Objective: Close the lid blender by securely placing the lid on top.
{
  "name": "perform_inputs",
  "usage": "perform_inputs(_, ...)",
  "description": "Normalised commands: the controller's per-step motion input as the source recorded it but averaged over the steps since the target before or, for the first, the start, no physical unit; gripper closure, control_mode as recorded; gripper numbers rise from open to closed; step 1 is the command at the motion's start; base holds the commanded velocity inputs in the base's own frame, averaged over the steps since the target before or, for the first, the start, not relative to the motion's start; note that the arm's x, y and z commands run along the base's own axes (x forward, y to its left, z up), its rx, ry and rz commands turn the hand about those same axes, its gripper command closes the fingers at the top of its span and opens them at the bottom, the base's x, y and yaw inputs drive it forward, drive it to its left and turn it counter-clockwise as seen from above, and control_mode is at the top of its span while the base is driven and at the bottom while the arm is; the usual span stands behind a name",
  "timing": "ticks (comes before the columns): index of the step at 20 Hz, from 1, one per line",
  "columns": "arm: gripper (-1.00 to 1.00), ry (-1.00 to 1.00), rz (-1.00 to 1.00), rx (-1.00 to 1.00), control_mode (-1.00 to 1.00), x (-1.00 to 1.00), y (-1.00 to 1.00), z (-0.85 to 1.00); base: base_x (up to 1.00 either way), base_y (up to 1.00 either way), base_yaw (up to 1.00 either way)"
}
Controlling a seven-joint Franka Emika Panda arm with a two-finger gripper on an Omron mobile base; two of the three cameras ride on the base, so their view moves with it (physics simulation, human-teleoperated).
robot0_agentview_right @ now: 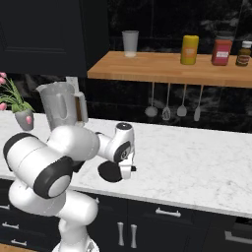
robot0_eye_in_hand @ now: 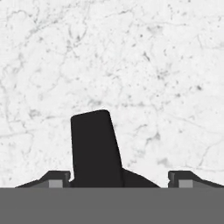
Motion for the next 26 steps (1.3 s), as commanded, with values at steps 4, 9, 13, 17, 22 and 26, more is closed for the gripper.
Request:
perform_inputs(4,-1.00,0.00,0.00,0.00,-1.00,0.14,0.00,-0.17,0.00,0.00,0.00)
perform_inputs(9,-1.00,0.00,0.00,0.00,-1.00,0.10,0.00,-0.21,0.00,0.00,0.00)
perform_inputs(13,-1.00,0.00,0.00,0.00,-1.00,0.10,0.00,-0.23,0.00,0.00,0.00)
perform_inputs(17,-1.00,0.00,0.00,0.00,-1.00,0.04,0.01,-0.25,0.00,0.00,0.00)
perform_inputs(22,1.00,0.00,0.00,0.00,-1.00,0.00,0.09,-0.31,0.00,0.00,0.00)
perform_inputs(26,1.00,0.00,0.00,0.00,-1.00,0.00,0.01,-0.13,0.00,0.00,0.00)
